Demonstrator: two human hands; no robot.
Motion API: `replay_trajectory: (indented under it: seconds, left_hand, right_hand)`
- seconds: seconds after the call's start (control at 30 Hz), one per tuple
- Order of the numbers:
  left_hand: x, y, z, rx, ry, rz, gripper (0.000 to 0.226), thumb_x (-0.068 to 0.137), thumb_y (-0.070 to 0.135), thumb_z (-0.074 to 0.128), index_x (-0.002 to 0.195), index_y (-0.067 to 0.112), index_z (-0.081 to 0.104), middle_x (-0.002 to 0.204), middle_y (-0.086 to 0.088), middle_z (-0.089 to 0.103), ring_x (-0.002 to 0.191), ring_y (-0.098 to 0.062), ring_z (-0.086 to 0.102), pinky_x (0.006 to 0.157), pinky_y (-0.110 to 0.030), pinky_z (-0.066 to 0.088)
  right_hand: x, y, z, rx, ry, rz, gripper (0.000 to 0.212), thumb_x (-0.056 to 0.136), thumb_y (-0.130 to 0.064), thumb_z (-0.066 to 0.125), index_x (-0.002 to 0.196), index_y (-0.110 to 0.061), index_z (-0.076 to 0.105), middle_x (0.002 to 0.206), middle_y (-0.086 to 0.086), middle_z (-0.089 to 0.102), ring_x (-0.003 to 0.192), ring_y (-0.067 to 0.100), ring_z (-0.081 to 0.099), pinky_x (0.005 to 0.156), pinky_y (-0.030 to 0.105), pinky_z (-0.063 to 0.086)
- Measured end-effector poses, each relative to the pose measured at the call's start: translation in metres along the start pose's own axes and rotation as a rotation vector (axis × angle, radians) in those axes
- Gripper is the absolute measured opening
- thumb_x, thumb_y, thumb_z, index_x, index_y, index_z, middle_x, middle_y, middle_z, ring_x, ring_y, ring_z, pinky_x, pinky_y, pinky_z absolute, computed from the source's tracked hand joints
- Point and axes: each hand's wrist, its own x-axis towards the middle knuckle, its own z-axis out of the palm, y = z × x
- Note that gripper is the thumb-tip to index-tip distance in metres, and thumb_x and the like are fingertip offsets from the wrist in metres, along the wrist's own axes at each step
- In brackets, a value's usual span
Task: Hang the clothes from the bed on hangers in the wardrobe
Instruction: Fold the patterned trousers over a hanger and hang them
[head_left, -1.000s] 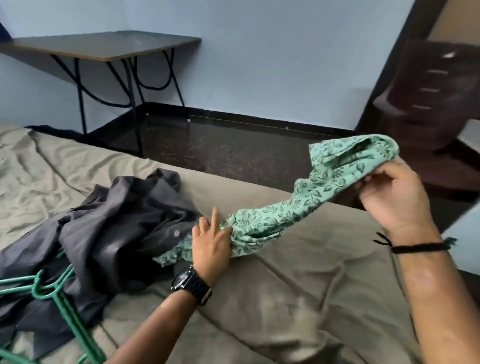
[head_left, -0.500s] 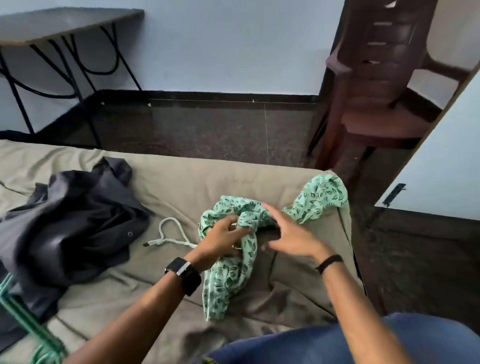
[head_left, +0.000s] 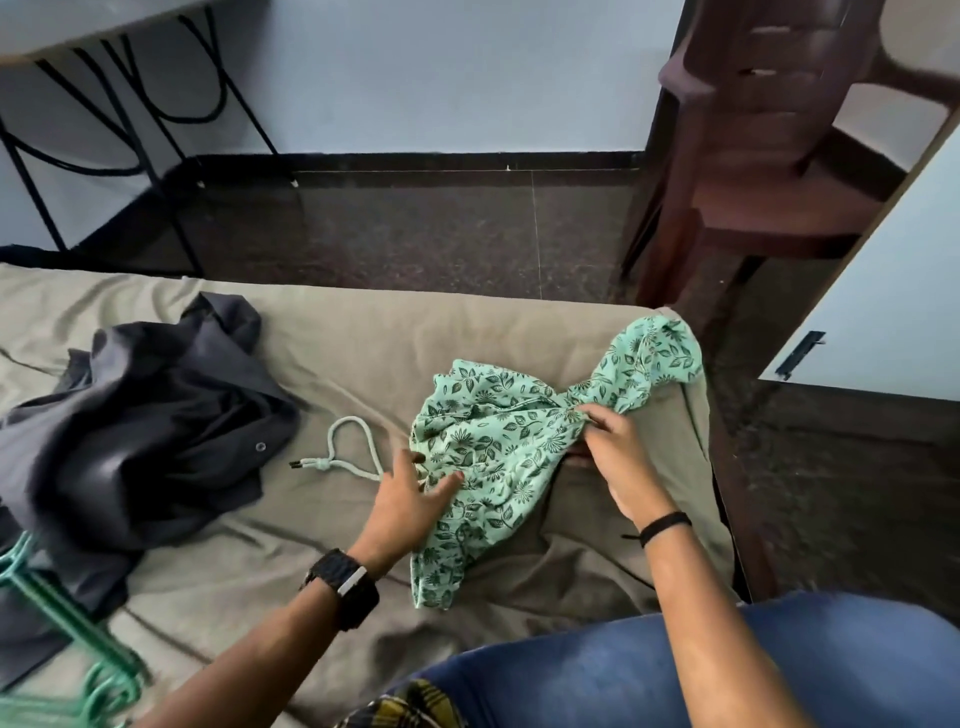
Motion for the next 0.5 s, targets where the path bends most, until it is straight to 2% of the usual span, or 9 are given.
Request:
replay_trajectory:
  seconds: [0.03, 0.07, 0.1, 0.17, 0.23, 0.3, 0.37, 0.43, 0.5]
  left_hand:
    - [-0.005, 0.0, 0.003, -0.042, -0.061, -0.03, 0.072, 0.085, 0.053, 0.062, 0.137, 0.016, 0.03, 0.123, -0.009, 0.054, 0.083, -0.013, 0.065, 0.06, -0.022, 0.055]
    - [-0.007, 0.002, 0.004, -0.073, -0.088, -0.036, 0.072, 0.084, 0.053, 0.064, 0.137, 0.017, 0.029, 0.124, -0.008, 0.054, 0.076, -0.009, 0.064, 0.052, -0.017, 0.052]
    - [-0.008, 0.002, 0.004, -0.115, -0.098, -0.033, 0.07, 0.084, 0.049, 0.067, 0.135, 0.019, 0.031, 0.126, -0.006, 0.054, 0.077, -0.01, 0.065, 0.054, -0.018, 0.053]
    - [-0.009, 0.007, 0.004, -0.258, -0.144, -0.038, 0.059, 0.083, 0.036, 0.072, 0.128, 0.022, 0.036, 0.12, -0.006, 0.061, 0.084, -0.017, 0.068, 0.066, -0.03, 0.058]
    - [-0.013, 0.011, 0.006, -0.373, -0.19, -0.027, 0.052, 0.083, 0.028, 0.073, 0.123, 0.021, 0.04, 0.104, -0.007, 0.067, 0.074, -0.013, 0.07, 0.059, -0.028, 0.056]
    - [-0.016, 0.014, 0.008, -0.481, -0.206, 0.007, 0.047, 0.084, 0.028, 0.073, 0.12, 0.021, 0.043, 0.103, -0.007, 0.069, 0.075, -0.013, 0.072, 0.058, -0.024, 0.055]
    - [-0.016, 0.019, 0.009, -0.553, -0.227, 0.037, 0.041, 0.085, 0.032, 0.07, 0.118, 0.024, 0.047, 0.107, -0.006, 0.071, 0.084, -0.018, 0.073, 0.067, -0.031, 0.057]
    - [-0.015, 0.023, 0.012, -0.528, -0.222, 0.075, 0.033, 0.087, 0.036, 0.067, 0.114, 0.026, 0.051, 0.107, -0.004, 0.072, 0.09, -0.02, 0.072, 0.078, -0.038, 0.058]
    - [-0.013, 0.027, 0.015, -0.46, -0.194, 0.106, 0.024, 0.089, 0.04, 0.064, 0.108, 0.03, 0.054, 0.106, -0.001, 0.071, 0.094, -0.019, 0.07, 0.087, -0.043, 0.055]
  right_hand:
    - [-0.001, 0.0, -0.003, -0.042, 0.007, -0.01, 0.027, 0.095, 0.0, 0.044, 0.108, -0.011, 0.065, 0.101, 0.008, 0.068, 0.079, 0.01, 0.066, 0.06, 0.022, 0.054]
    - [-0.003, -0.001, -0.005, -0.083, 0.024, -0.014, 0.028, 0.093, 0.002, 0.045, 0.104, -0.013, 0.066, 0.104, 0.01, 0.067, 0.084, 0.015, 0.064, 0.062, 0.022, 0.053]
    - [-0.005, -0.001, -0.008, -0.14, 0.047, -0.02, 0.031, 0.091, 0.004, 0.044, 0.1, -0.015, 0.066, 0.103, 0.01, 0.066, 0.086, 0.018, 0.062, 0.062, 0.021, 0.051]
    - [-0.007, 0.0, -0.011, -0.348, 0.114, -0.066, 0.036, 0.086, 0.008, 0.044, 0.097, -0.017, 0.067, 0.1, 0.007, 0.063, 0.091, 0.022, 0.06, 0.067, 0.023, 0.045]
    - [-0.013, 0.0, -0.009, -0.549, 0.252, -0.208, 0.038, 0.083, 0.013, 0.043, 0.097, -0.012, 0.068, 0.102, 0.006, 0.056, 0.097, 0.024, 0.056, 0.076, 0.02, 0.038]
    - [-0.021, -0.007, -0.006, -0.586, 0.344, -0.428, 0.04, 0.081, 0.015, 0.044, 0.101, -0.011, 0.067, 0.106, 0.003, 0.05, 0.1, 0.019, 0.054, 0.081, 0.016, 0.037]
    - [-0.031, -0.014, -0.002, -0.495, 0.172, -0.563, 0.05, 0.08, 0.014, 0.047, 0.109, -0.023, 0.063, 0.111, -0.005, 0.049, 0.098, 0.009, 0.054, 0.081, 0.016, 0.044]
    - [-0.043, -0.013, 0.005, -0.362, -0.17, -0.472, 0.066, 0.081, 0.008, 0.053, 0.12, -0.044, 0.05, 0.121, -0.014, 0.044, 0.094, -0.003, 0.052, 0.075, 0.016, 0.05]
    - [-0.049, -0.006, 0.013, -0.396, -0.416, -0.344, 0.076, 0.083, -0.001, 0.062, 0.133, -0.051, 0.034, 0.128, -0.017, 0.041, 0.099, -0.003, 0.051, 0.075, 0.017, 0.05]
